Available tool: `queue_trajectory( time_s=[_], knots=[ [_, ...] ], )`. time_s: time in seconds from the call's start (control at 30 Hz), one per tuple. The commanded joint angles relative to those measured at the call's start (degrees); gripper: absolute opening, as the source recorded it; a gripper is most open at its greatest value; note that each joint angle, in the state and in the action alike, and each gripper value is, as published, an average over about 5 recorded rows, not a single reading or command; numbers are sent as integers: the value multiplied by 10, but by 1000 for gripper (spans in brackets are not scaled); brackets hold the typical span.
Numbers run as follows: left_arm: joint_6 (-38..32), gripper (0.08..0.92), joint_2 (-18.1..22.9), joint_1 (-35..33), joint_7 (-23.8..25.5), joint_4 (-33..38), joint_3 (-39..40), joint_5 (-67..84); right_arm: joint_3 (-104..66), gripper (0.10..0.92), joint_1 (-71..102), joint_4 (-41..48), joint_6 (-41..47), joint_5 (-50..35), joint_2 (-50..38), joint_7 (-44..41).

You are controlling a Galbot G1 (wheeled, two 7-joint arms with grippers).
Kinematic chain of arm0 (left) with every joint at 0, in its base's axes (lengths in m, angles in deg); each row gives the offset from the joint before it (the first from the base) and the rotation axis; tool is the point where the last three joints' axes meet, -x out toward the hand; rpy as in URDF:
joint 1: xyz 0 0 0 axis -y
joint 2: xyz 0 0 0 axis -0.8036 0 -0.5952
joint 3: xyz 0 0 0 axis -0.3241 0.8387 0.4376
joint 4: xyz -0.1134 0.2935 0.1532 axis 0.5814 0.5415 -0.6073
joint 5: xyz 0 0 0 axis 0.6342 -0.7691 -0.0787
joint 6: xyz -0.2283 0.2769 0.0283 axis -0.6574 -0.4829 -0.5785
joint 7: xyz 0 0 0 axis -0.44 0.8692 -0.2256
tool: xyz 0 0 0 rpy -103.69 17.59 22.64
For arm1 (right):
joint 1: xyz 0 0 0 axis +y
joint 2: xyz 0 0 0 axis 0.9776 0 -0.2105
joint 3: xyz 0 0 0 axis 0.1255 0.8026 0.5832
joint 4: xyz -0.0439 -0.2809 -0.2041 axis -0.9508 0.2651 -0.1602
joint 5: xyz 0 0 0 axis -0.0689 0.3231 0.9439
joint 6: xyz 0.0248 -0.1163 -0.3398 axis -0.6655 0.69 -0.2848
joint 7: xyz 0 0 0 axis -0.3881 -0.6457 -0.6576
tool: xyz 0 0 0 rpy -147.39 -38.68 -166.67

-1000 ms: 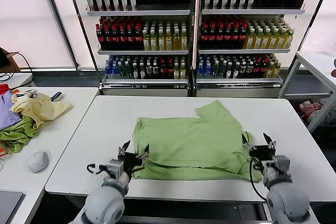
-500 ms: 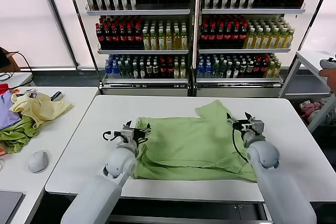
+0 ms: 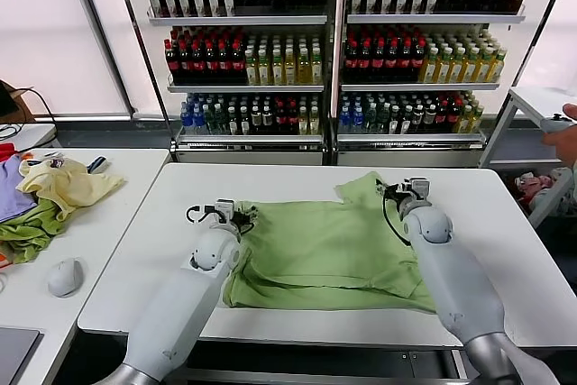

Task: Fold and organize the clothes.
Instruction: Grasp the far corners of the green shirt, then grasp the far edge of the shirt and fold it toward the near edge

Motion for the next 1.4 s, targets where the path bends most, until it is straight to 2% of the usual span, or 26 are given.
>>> queue_trajectory(
  time_s=[0.03, 0.13, 0.23, 0.73, 0.9, 1.0, 1.1, 1.4],
  knots=[
    [7, 823, 9, 25, 0, -46, 5, 40, 9, 823, -56, 115, 2, 0, 32, -22],
    [7, 818, 9, 20, 1, -40, 7, 43, 5, 806, -57, 128, 11, -3, 37, -31],
    [7, 773, 8, 14, 2, -35, 9, 44, 3, 771, -57, 138, 19, -7, 39, -37],
    [3, 347, -12, -16, 8, 8, 13, 62, 15, 331, -18, 63, 10, -6, 16, -58],
    [-28, 200, -23, -29, 8, 42, 4, 81, 13, 186, 8, 6, -21, -14, 2, -51],
    [-53, 122, -30, -41, 9, 72, -1, 92, 6, 126, 25, -35, -30, -26, -8, -45],
    [-72, 93, -34, -54, 10, 103, -6, 95, -4, 113, 48, -93, -32, -42, -19, -38],
    [-90, 93, -79, -108, 13, 219, -21, 123, -53, 113, 168, -296, -21, -75, -70, -27]
  ],
)
